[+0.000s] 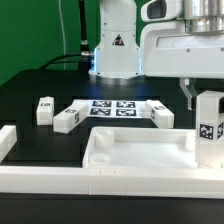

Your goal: Assemble desk

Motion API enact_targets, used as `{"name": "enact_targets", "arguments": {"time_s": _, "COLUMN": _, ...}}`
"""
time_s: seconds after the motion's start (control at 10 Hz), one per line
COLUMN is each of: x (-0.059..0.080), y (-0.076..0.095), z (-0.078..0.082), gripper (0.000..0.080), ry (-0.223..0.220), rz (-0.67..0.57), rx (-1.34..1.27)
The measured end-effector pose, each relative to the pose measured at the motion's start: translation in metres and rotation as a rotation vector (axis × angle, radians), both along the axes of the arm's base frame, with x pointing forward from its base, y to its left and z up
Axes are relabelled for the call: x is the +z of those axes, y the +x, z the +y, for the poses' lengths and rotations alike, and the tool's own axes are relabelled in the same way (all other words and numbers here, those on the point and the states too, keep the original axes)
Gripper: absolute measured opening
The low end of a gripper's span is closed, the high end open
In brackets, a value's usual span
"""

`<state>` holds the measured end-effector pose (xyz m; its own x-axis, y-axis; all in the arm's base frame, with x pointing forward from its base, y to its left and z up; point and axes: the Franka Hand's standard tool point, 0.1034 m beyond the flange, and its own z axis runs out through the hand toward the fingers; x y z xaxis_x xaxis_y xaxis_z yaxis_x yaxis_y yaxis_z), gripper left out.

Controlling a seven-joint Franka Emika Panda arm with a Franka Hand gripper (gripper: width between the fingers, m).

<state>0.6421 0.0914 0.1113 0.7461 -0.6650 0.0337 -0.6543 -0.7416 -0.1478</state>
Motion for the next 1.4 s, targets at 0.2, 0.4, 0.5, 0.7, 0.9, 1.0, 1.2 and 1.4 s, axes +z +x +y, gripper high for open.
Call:
{"name": "enact_targets", "arguments": {"time_s": 0.2, "x": 0.0, "y": 0.0, "z": 0.002, "gripper": 0.0546, "ry": -0.005, "rz": 0.006, "rx": 0.043}}
{"name": "enact_targets", "arguments": {"time_s": 0.4, "x": -0.001, "y": -0.001, "z": 0.005, "gripper": 0.0631, "ry": -0.022, "rz": -0.005, "rx": 0.193}}
{"name": "enact_targets", "arguments": {"time_s": 0.5, "x": -0.002, "y": -0.002, "z": 0.007, "gripper": 0.0646, "ry": -0.03, "rz": -0.01, "rx": 0.274}}
{"name": "enact_targets", "arguments": {"time_s": 0.7, "x": -0.004, "y": -0.003, "z": 0.012, "gripper": 0.0646, "ry": -0.042, "rz": -0.019, "rx": 0.406}}
{"name": "enact_targets", "arguments": {"time_s": 0.9, "x": -0.004, "y": -0.003, "z": 0.011, "gripper": 0.0649, "ry": -0.061, "rz": -0.034, "rx": 0.576}}
{"name": "enact_targets", "arguments": {"time_s": 1.0, "x": -0.004, "y": -0.003, "z": 0.011, "gripper": 0.0649, "ry": -0.07, "rz": -0.04, "rx": 0.642}}
{"name": "enact_targets", "arguments": {"time_s": 1.2, "x": -0.004, "y": -0.003, "z": 0.009, "gripper": 0.0649, "ry": -0.102, "rz": -0.054, "rx": 0.821}}
{"name": "enact_targets", "arguments": {"time_s": 1.4, "x": -0.002, "y": -0.001, "z": 0.01, "gripper": 0.0649, "ry": -0.137, "rz": -0.062, "rx": 0.958}}
